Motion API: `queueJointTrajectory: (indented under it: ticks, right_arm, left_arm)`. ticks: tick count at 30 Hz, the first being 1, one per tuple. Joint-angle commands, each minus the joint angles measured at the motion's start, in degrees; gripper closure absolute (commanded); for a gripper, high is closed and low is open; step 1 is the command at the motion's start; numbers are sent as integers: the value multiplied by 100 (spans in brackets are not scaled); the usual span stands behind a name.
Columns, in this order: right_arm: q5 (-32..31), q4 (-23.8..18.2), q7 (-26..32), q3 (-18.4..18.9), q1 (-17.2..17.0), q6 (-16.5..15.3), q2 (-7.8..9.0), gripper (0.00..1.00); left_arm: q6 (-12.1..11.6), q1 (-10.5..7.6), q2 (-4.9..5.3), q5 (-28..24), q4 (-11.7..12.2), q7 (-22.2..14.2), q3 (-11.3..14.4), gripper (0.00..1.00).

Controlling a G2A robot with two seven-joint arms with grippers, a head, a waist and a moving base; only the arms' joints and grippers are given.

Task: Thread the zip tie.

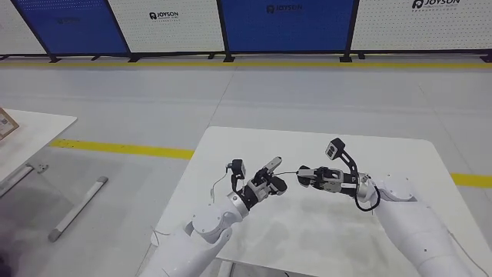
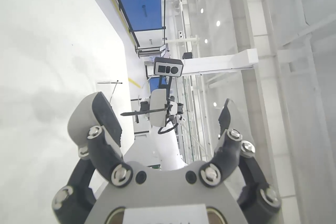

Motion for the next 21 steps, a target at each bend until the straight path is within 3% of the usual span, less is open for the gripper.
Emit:
queueJointTrajectory:
  ticks: [1, 4, 8, 21]
  right_arm:
    - [-47, -12, -117, -3, -30, 32, 3, 100]
    - [-411, -208, -609, -18, -108, 188, 32, 100]
    - [-464, -409, -694, 76, -216, 225, 72, 100]
    - [-464, -409, -694, 76, -216, 225, 72, 100]
  left_arm:
    - [4, 0, 0, -2, -2, 4, -2, 0]
    - [4, 0, 0, -2, -2, 4, -2, 0]
    - [4, 0, 0, -2, -2, 4, -2, 0]
    - [11, -80, -46, 5, 50, 158, 65, 0]
